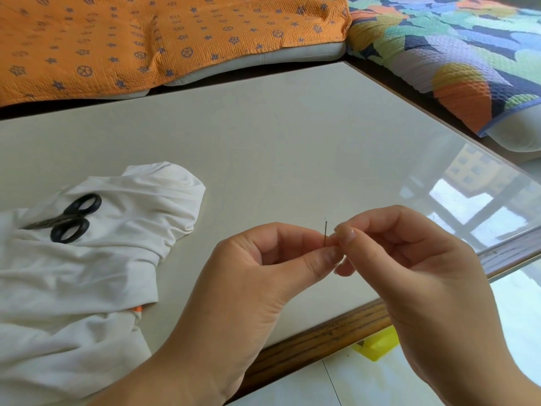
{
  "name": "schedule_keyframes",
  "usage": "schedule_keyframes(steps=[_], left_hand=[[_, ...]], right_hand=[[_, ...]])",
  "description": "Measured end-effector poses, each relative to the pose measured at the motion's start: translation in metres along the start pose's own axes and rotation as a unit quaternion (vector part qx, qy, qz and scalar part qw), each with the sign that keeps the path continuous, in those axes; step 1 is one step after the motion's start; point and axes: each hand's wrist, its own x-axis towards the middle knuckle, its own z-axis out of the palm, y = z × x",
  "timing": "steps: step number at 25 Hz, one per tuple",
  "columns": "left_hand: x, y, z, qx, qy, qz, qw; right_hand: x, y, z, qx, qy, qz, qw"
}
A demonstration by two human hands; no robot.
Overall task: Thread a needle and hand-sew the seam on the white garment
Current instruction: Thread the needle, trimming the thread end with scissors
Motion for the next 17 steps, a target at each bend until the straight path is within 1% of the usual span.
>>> schedule_keyframes(steps=[5, 11, 17], left_hand=[[-0.001, 0.0, -0.0021, 0.019, -0.01, 0.013, 1.0], [-0.0011, -0.0018, -0.0041, 0.065, -0.007, 0.024, 0.998], [-0.0005, -0.0031, -0.0047, 0.085, -0.003, 0.027, 0.996]], right_hand=[[0.0, -0.0008, 0.0009, -0.003, -0.001, -0.004, 1.0], [-0.0003, -0.0016, 0.0029, -0.006, 0.006, -0.007, 1.0], [0.0002, -0.0019, 0.0036, -0.008, 0.003, -0.003, 1.0]])
